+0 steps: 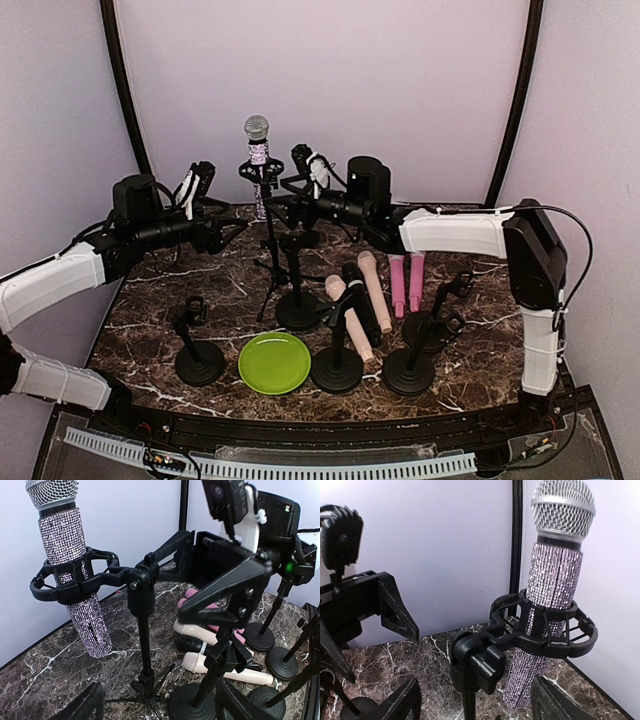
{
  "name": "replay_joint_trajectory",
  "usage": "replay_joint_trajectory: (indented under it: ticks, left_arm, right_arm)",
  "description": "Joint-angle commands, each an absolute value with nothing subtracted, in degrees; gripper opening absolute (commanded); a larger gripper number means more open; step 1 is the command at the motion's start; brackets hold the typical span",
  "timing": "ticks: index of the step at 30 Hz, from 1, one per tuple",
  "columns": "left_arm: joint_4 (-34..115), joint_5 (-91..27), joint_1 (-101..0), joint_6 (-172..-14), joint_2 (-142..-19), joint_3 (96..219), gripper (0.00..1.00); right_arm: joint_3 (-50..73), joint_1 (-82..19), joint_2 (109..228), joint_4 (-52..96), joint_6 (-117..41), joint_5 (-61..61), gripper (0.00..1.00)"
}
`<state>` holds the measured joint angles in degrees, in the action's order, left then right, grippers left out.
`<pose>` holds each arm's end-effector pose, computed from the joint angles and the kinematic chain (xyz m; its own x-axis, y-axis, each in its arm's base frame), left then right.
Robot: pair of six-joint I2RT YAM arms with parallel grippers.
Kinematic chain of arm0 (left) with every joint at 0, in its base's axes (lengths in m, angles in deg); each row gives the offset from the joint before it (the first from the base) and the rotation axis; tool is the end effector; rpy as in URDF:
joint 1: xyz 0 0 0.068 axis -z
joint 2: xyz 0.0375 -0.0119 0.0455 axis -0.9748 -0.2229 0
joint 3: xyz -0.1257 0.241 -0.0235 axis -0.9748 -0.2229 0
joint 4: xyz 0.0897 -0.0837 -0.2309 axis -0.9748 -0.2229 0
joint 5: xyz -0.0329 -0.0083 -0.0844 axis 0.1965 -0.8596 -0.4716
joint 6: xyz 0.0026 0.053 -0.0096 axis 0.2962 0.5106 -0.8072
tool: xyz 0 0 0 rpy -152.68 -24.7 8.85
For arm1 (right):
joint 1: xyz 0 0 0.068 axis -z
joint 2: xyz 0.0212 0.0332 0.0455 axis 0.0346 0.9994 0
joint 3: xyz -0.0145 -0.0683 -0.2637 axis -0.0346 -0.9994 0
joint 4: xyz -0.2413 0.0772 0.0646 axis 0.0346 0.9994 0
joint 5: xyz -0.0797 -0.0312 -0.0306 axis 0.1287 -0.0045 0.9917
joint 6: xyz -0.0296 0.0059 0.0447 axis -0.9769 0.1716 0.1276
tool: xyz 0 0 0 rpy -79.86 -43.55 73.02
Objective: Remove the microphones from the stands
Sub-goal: Place the microphone stand with the microphone at the center of the board, then hold the microphone stand with the microphone at the center of the board.
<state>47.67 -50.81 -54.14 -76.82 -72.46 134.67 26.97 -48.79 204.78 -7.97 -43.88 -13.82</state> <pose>0.2465 -0.1221 0.3241 -0.0642 0.1130 -0.9915 0.7710 0.6364 0.0226 0.3290 0.3697 0.2977 0.0152 0.0422 -0.9990 -0.9308 0.3655 0.0013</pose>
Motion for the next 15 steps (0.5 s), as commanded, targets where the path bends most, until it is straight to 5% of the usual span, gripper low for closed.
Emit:
replay_joint_trajectory:
  ticks: [1,15]
  left_arm:
    - [48.8,-51.4,-54.6,-72.5,-73.9,133.7,0.77]
    - [64.7,-54.8,-54.7,-58.9,-79.8,125.7,0.80]
  right_arm:
    - [21.0,-47.8,198.3,-15.8,-41.7,-13.1,0.79]
    - [2.6,-44.2,179.5,-21.0,-35.5,-16.0,0.83]
